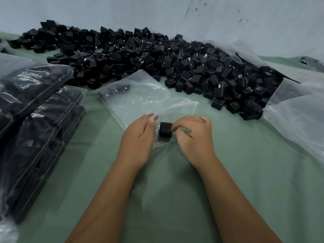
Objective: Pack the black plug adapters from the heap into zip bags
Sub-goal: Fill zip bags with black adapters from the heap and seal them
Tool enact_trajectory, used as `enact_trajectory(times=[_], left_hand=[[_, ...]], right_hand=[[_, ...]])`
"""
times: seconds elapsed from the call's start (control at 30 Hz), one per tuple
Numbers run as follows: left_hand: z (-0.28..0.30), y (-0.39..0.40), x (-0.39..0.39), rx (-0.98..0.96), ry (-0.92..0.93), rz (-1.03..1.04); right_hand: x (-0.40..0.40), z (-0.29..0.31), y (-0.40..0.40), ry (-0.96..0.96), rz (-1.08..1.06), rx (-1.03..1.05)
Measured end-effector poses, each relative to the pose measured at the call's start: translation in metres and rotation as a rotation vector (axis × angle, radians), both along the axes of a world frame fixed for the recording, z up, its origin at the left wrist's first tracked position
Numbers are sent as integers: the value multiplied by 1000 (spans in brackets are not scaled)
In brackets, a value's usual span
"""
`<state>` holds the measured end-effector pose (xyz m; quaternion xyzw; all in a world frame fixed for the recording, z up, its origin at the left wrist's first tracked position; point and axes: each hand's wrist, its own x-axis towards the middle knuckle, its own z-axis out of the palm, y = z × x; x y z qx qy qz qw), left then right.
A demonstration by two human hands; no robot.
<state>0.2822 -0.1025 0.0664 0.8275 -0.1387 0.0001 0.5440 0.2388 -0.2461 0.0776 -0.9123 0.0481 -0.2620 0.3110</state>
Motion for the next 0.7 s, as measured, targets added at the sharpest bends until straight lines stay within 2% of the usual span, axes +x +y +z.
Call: enact_trajectory(times=[0.3, 0.4, 0.5, 0.7], left_hand=[[-3, 1, 1, 23, -17, -16], [-4, 1, 0, -7, -16, -23], [-2, 0, -2, -48, -85, -37], [4, -2, -6, 43, -256, -81]], right_hand=[[-1, -3, -2, 10, 99, -130], [-2, -3, -2, -29, 116, -245], [-2, -1, 0, -45, 142, -368], [6, 0, 6, 41, 186, -485]])
